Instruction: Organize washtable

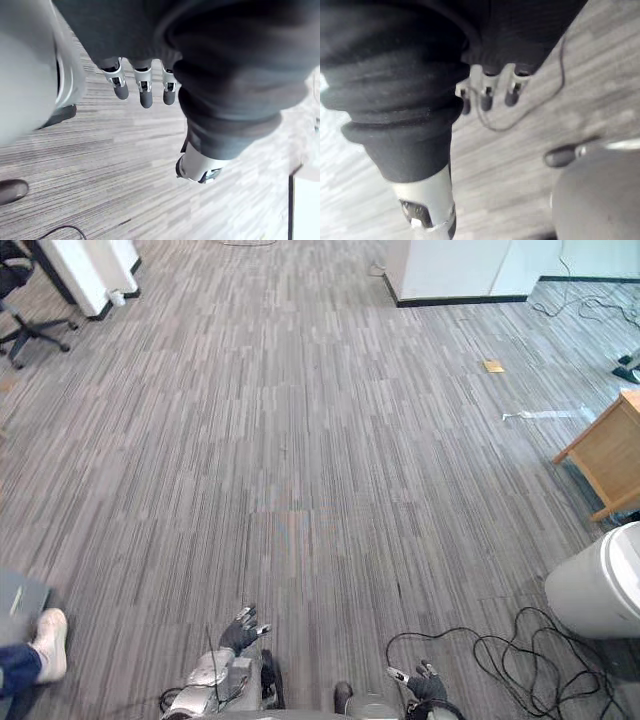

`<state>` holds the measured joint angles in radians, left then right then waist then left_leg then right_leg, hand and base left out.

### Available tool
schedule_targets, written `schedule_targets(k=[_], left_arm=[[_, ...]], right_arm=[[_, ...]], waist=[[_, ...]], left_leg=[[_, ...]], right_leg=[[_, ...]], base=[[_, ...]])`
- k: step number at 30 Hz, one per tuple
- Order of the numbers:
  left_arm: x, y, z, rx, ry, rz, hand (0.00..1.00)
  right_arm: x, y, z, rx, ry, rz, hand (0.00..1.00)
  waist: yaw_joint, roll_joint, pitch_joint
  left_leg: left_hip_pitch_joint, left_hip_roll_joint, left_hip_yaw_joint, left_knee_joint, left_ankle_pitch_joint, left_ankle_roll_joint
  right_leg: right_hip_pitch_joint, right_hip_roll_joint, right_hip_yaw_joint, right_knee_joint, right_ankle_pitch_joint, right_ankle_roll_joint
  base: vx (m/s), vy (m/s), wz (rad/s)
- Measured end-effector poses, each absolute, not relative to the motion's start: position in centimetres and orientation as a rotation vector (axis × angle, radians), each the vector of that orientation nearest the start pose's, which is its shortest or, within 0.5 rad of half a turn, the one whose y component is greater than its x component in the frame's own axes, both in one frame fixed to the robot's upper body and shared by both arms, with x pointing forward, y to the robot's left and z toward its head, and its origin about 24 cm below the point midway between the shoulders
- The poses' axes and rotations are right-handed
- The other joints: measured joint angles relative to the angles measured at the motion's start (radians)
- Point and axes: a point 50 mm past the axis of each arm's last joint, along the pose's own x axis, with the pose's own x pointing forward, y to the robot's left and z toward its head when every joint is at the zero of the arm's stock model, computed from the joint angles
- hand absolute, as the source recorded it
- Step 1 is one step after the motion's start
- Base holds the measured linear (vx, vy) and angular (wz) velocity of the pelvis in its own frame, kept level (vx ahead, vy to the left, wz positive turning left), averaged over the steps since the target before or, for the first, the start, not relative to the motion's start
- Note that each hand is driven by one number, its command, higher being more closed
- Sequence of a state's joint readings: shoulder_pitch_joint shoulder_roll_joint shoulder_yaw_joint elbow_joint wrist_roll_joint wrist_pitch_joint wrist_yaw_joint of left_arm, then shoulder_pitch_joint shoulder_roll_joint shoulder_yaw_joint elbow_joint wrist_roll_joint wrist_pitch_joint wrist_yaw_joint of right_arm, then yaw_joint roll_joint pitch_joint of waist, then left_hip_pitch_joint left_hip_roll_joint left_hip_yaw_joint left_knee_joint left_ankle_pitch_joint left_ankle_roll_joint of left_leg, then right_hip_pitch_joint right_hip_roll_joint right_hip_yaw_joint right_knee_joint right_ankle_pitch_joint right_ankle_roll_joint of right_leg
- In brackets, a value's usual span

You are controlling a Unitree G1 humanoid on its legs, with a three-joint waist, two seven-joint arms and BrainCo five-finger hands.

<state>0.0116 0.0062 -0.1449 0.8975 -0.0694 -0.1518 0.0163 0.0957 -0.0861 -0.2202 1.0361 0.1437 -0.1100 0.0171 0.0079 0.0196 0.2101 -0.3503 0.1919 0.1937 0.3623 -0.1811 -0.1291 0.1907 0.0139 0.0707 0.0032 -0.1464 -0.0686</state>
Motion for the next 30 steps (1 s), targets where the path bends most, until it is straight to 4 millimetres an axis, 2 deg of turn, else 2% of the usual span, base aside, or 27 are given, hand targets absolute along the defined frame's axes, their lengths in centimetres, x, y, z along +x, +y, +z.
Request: schedule_targets(k=[1,2,3,4,6,7,8,9,10,11,12,14,15,16,17,18,19,20,21,23,24,25,26,27,28,29,30], left_arm=[[16.3,12.3,-12.9,0.018,0.756,-0.121,0.0],[16.3,11.8,-12.9,0.036,0.749,-0.164,0.0],[16.5,11.8,-12.8,0.061,0.741,-0.187,0.0],[16.4,11.8,-12.7,0.094,0.736,-0.212,0.0],[16.5,12.4,-12.7,0.105,0.735,-0.207,0.0],[16.2,12.7,-12.9,0.087,0.754,-0.186,0.0],[16.1,12.9,-12.9,0.065,0.762,-0.16,0.0],[15.7,13.3,-13.2,0.045,0.783,-0.135,0.0],[15.6,13.4,-13.3,0.038,0.793,-0.126,0.0],[15.0,13.6,-13.7,0.035,0.826,-0.115,0.0],[14.8,13.7,-13.8,0.032,0.837,-0.111,0.0],[14.6,13.7,-14.0,0.012,0.852,-0.098,0.0],[14.7,13.8,-14.0,0.007,0.851,-0.094,0.0],[14.8,13.7,-14.0,-0.001,0.851,-0.09,0.0],[14.8,13.7,-14.0,-0.039,0.853,-0.07,0.0],[14.6,13.7,-14.0,-0.059,0.859,-0.064,0.0],[14.5,13.7,-14.1,-0.061,0.862,-0.066,0.0],[14.4,13.6,-14.1,-0.069,0.86,-0.069,0.0],[14.5,13.5,-13.9,-0.08,0.849,-0.066,0.0],[15.0,14.0,-13.3,-0.142,0.804,-0.013,0.0],[15.0,14.2,-13.3,-0.154,0.802,0.002,0.0],[14.8,14.4,-13.4,-0.172,0.811,0.027,0.0],[14.3,14.5,-13.7,-0.19,0.827,0.049,0.0],[14.2,14.4,-13.8,-0.197,0.833,0.053,0.0],[13.8,14.1,-14.2,-0.211,0.856,0.064,0.0],[13.0,14.3,-14.8,-0.232,0.902,0.106,0.0],[12.4,14.6,-15.2,-0.244,0.931,0.137,0.0]], right_arm=[[9.5,-21.8,-15.5,0.131,0.989,-0.332,0.0],[9.4,-22.1,-15.4,0.095,0.996,-0.31,0.0],[9.4,-21.9,-15.5,0.077,1.003,-0.29,0.0],[9.6,-21.3,-15.6,0.049,1.015,-0.246,0.0],[10.2,-20.4,-15.7,0.031,1.015,-0.194,0.0],[10.1,-20.0,-15.8,0.011,1.023,-0.16,0.0],[10.2,-19.8,-15.8,0.008,1.027,-0.149,0.0],[10.1,-19.3,-15.9,0.014,1.033,-0.137,0.0],[10.1,-19.1,-16.0,0.018,1.036,-0.135,0.0],[10.2,-18.9,-15.9,0.026,1.03,-0.136,0.0],[10.2,-18.9,-15.9,0.028,1.025,-0.138,0.0],[9.9,-19.1,-15.9,0.05,1.028,-0.166,0.0],[9.8,-19.4,-15.9,0.075,1.024,-0.201,0.0],[9.7,-19.5,-15.9,0.08,1.019,-0.211,0.0],[9.7,-19.7,-15.8,0.103,1.01,-0.238,0.0],[9.7,-20.1,-15.7,0.126,0.999,-0.27,0.0],[9.7,-20.3,-15.7,0.134,0.997,-0.287,0.0],[9.7,-20.8,-15.6,0.143,0.992,-0.308,0.0],[9.6,-21.0,-15.6,0.15,0.993,-0.322,0.0],[9.4,-21.3,-15.6,0.158,0.997,-0.34,0.0],[9.3,-21.2,-15.7,0.159,1.003,-0.34,0.0],[8.8,-21.2,-15.9,0.163,1.019,-0.351,0.0],[8.7,-21.6,-15.8,0.163,1.015,-0.367,0.0],[8.8,-21.8,-15.7,0.162,1.01,-0.376,0.0],[8.9,-22.3,-15.6,0.177,0.997,-0.411,0.0],[9.2,-22.5,-15.5,0.185,0.986,-0.427,0.0],[9.1,-22.5,-15.5,0.193,0.986,-0.435,0.0]], waist=[[0.0,0.015,-0.006],[0.004,0.029,-0.01],[0.008,0.022,-0.013],[0.01,0.004,-0.03],[0.008,-0.027,-0.048],[0.014,-0.046,-0.067],[0.015,-0.058,-0.081],[0.017,-0.083,-0.086],[0.017,-0.091,-0.09],[0.007,-0.096,-0.092],[0.005,-0.095,-0.092],[0.007,-0.088,-0.089],[0.004,-0.09,-0.09],[0.004,-0.089,-0.089],[0.0,-0.084,-0.086],[-0.006,-0.076,-0.08],[-0.014,-0.071,-0.077],[-0.024,-0.058,-0.068],[-0.024,-0.051,-0.06],[-0.02,-0.047,-0.048],[-0.02,-0.051,-0.045],[-0.022,-0.056,-0.045],[-0.023,-0.027,-0.048],[-0.024,-0.011,-0.05],[-0.039,0.011,-0.047],[-0.049,0.028,-0.042],[-0.051,0.03,-0.043]], left_leg=[[-0.007,0.01,0.007,-0.116,0.023,-0.016],[-0.032,0.037,0.031,-0.149,0.05,-0.014],[-0.039,0.043,0.043,-0.111,0.109,0.0],[-0.047,0.039,0.083,-0.063,0.155,0.037],[-0.06,0.009,0.09,-0.035,0.162,0.048],[-0.051,-0.02,0.093,-0.038,0.172,0.077],[-0.033,-0.035,0.109,-0.043,0.179,0.137],[0.017,-0.063,0.142,-0.057,0.152,0.173],[0.047,-0.076,0.157,-0.069,0.136,0.177],[0.126,-0.101,0.167,-0.085,0.104,0.198],[0.159,-0.108,0.167,-0.088,0.088,0.203],[0.265,-0.138,0.156,-0.134,0.051,0.2],[0.341,-0.157,0.125,-0.185,0.036,0.202],[0.364,-0.159,0.112,-0.2,0.029,0.207],[0.4,-0.159,0.082,-0.224,0.021,0.206],[0.435,-0.157,0.056,-0.245,0.012,0.203],[0.449,-0.153,0.048,-0.25,0.009,0.203],[0.475,-0.147,0.014,-0.255,-0.009,0.19],[0.489,-0.142,0.001,-0.257,-0.019,0.178],[0.537,-0.132,-0.032,-0.257,-0.075,0.134],[0.554,-0.132,-0.042,-0.257,-0.09,0.123],[0.598,-0.128,-0.059,-0.259,-0.127,0.094],[0.631,-0.098,-0.061,-0.258,-0.142,0.074],[0.634,-0.087,-0.061,-0.256,-0.138,0.067],[0.634,-0.065,-0.066,-0.233,-0.124,0.045],[0.623,-0.041,-0.072,-0.169,-0.104,0.013],[0.612,-0.03,-0.077,-0.123,-0.089,-0.009]], right_leg=[[0.028,-0.002,0.016,-0.008,-0.029,0.007],[0.06,-0.001,0.026,-0.006,-0.068,0.027],[0.071,-0.01,0.035,0.001,-0.091,0.031],[0.064,-0.036,0.053,0.042,-0.121,0.026],[0.003,-0.067,0.078,0.139,-0.094,0.027],[-0.033,-0.09,0.096,0.207,-0.071,0.042],[-0.058,-0.099,0.107,0.28,-0.056,0.062],[-0.111,-0.119,0.132,0.434,-0.022,0.121],[-0.143,-0.123,0.152,0.522,0.015,0.18],[-0.208,-0.118,0.187,0.715,0.151,0.344],[-0.222,-0.116,0.186,0.782,0.175,0.344],[-0.287,-0.132,0.11,0.952,0.159,0.329],[-0.342,-0.159,-0.013,1.008,0.074,0.262],[-0.364,-0.159,-0.054,1.001,0.026,0.223],[-0.41,-0.15,-0.119,0.939,-0.05,0.178],[-0.448,-0.133,-0.156,0.815,-0.077,0.162],[-0.462,-0.123,-0.16,0.726,-0.076,0.159],[-0.478,-0.11,-0.162,0.532,-0.057,0.148],[-0.484,-0.106,-0.165,0.428,-0.024,0.137],[-0.504,-0.116,-0.193,0.136,0.1,0.139],[-0.511,-0.12,-0.207,0.123,0.108,0.131],[-0.507,-0.123,-0.205,0.122,0.145,0.12],[-0.522,-0.11,-0.217,0.206,0.21,0.116],[-0.541,-0.105,-0.219,0.258,0.21,0.114],[-0.567,-0.102,-0.232,0.351,0.175,0.069],[-0.566,-0.097,-0.251,0.417,0.116,0.057],[-0.559,-0.093,-0.255,0.441,0.09,0.046]], base=[[0.48,0.456,-0.31],[0.37,0.364,-0.2],[0.59,0.525,-0.29],[0.6,0.493,-0.31],[0.55,0.442,-0.32],[0.41,0.329,-0.32],[0.54,0.395,-0.35],[0.44,0.289,-0.27],[0.61,0.384,-0.22],[0.47,0.285,-0.1],[0.54,0.301,-0.04],[0.42,0.175,0.16],[0.42,0.115,0.43],[0.5,0.085,0.7],[0.4,0.003,0.72],[0.4,-0.022,0.77],[0.41,-0.068,0.89],[0.34,-0.079,0.75],[0.42,-0.111,0.78],[0.61,-0.194,0.59],[0.74,-0.268,0.53],[0.56,-0.2,0.37],[0.58,-0.193,0.33],[0.68,-0.242,0.33],[0.75,-0.3,0.35],[0.72,-0.31,0.28],[0.58,-0.267,0.1]])
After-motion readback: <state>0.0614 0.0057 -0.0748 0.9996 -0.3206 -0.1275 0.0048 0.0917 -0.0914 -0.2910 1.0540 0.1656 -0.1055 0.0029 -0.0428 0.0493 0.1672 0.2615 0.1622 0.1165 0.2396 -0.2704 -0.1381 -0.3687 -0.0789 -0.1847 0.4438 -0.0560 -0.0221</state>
